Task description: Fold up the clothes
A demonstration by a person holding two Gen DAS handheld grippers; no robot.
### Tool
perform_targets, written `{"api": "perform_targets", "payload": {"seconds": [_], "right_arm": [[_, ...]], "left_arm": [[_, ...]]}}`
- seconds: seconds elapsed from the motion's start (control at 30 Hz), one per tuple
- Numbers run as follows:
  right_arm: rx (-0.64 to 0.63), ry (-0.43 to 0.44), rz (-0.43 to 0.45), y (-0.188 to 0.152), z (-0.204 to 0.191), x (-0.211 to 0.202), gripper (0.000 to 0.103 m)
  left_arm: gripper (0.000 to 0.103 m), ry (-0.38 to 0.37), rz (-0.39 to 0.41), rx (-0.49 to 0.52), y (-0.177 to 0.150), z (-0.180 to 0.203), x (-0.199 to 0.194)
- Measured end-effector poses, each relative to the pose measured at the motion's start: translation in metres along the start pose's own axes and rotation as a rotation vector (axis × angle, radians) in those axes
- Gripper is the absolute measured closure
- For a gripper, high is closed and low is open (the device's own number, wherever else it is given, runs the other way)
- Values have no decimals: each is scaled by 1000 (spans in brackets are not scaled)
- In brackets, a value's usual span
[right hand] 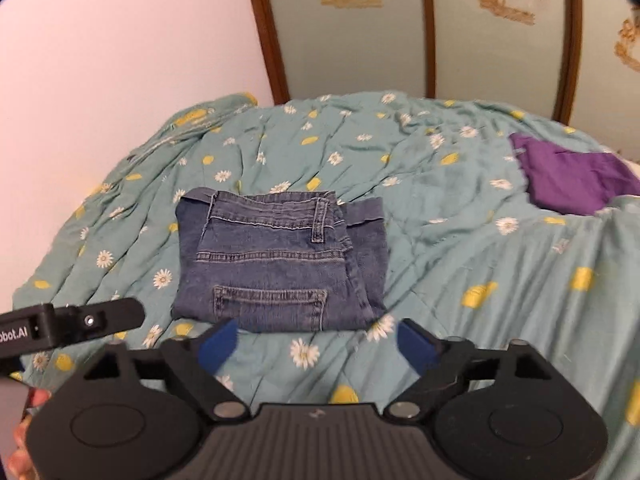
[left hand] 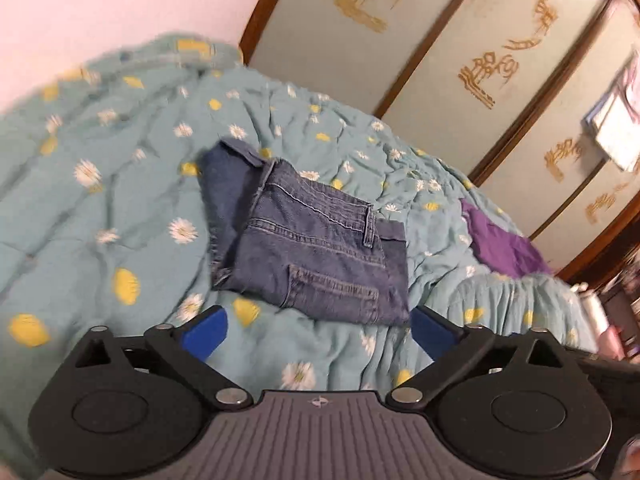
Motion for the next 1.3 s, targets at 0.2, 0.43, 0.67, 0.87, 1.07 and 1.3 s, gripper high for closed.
{"api": "perform_targets", "payload": {"seconds": [0.2,0.43,0.67,0.87,1.07,1.3], "right_arm": [[84,-99,7,-31,-2,-18,5],[-74,-187,-59,-47,-28,-24,5],[-25,-83,-44,-53,-28,-33,5],[-6,-142,39,-48,-28,-48,5],[-40,-141,13,-46,-33,-38,5],[-45,-123,-40,-48,-36,-23,5]], "left_arm": [[1,4,-145,170,-21,13,-10],[2,56,-150,18,-44,-8,-21],[4,146,-98,37,-56,0,-44],[4,214,-31,30,-51,1,-52],[4,266,-8,71,-49,9,-45],[3,274,-32,83,-50,10,-36]]}}
Point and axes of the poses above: each gripper's, at about its wrist camera, not at the fingertips, and x roughly the way its jaws point, z to its right, y to its top, the point moved 2 cm from there along x, roughly the way its jaws point, and after that the axes turned 10 degrees about -x, right-handed, at the moved point
